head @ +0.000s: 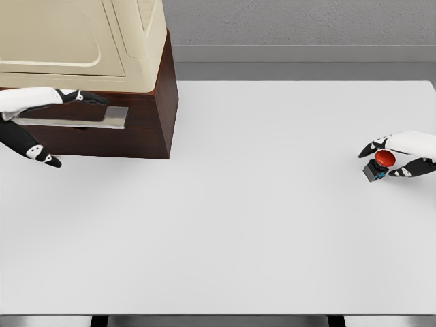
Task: Open the cabinet drawer with left arm, and place a switch into the drawer with right arm
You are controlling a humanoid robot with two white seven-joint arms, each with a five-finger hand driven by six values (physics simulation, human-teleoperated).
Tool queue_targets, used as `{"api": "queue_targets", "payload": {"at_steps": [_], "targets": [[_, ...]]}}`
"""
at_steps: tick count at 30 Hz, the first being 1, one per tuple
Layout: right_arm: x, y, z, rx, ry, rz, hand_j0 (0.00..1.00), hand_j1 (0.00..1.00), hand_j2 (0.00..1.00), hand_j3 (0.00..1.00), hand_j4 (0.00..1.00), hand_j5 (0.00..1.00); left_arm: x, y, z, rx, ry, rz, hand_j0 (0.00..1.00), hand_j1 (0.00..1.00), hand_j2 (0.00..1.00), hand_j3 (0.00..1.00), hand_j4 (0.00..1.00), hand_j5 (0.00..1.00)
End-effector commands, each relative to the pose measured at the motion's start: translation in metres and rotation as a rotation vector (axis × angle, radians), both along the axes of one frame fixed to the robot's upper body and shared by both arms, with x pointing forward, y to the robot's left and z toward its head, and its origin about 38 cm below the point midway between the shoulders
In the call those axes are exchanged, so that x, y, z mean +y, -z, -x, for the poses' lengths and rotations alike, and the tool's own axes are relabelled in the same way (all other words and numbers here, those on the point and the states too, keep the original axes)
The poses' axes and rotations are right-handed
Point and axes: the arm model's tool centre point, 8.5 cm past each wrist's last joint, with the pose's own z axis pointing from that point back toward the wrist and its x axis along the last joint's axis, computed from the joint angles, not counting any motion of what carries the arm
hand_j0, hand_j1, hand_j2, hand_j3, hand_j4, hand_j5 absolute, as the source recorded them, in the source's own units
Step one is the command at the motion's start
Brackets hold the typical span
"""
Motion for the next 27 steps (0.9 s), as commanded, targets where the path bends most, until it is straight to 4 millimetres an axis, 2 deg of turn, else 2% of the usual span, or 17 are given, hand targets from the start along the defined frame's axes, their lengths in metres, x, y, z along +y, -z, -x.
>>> {"api": "queue_targets", "payload": {"at_steps": [1,4,8,14,15,27], "targets": [[-0.002,0.000,0.000,0.001,0.007,-0.004,0.69,0.69,0.69,0.69,0.69,0.69,0.007,-0.001,0.000,0.018,-0.039,-0.006,1.00,1.00,1.00,1.00,1.00,1.00],[-0.002,0.000,0.000,0.002,0.007,-0.004,0.67,0.67,0.67,0.67,0.67,0.67,0.007,-0.001,0.000,0.024,-0.041,0.002,1.00,1.00,1.00,1.00,1.00,1.00],[-0.002,0.001,0.001,0.004,0.007,-0.001,0.64,0.64,0.64,0.64,0.64,0.64,0.011,0.009,-0.003,0.070,-0.100,-0.017,1.00,1.00,1.00,1.00,1.00,1.00],[-0.001,-0.002,-0.001,-0.005,0.004,0.000,0.54,0.54,0.54,0.54,0.54,0.54,0.021,0.011,-0.009,0.073,-0.137,-0.016,1.00,1.00,1.00,1.00,1.00,1.00],[0.000,-0.002,-0.001,-0.006,0.001,0.000,0.48,0.48,0.48,0.48,0.48,0.48,0.020,0.011,-0.008,0.075,-0.135,-0.015,1.00,1.00,1.00,1.00,1.00,1.00],[0.008,-0.013,-0.006,-0.038,-0.023,-0.013,0.49,0.49,0.49,0.49,0.49,0.49,0.020,0.017,-0.007,0.096,-0.134,-0.007,1.00,1.00,1.00,1.00,1.00,1.00]]}}
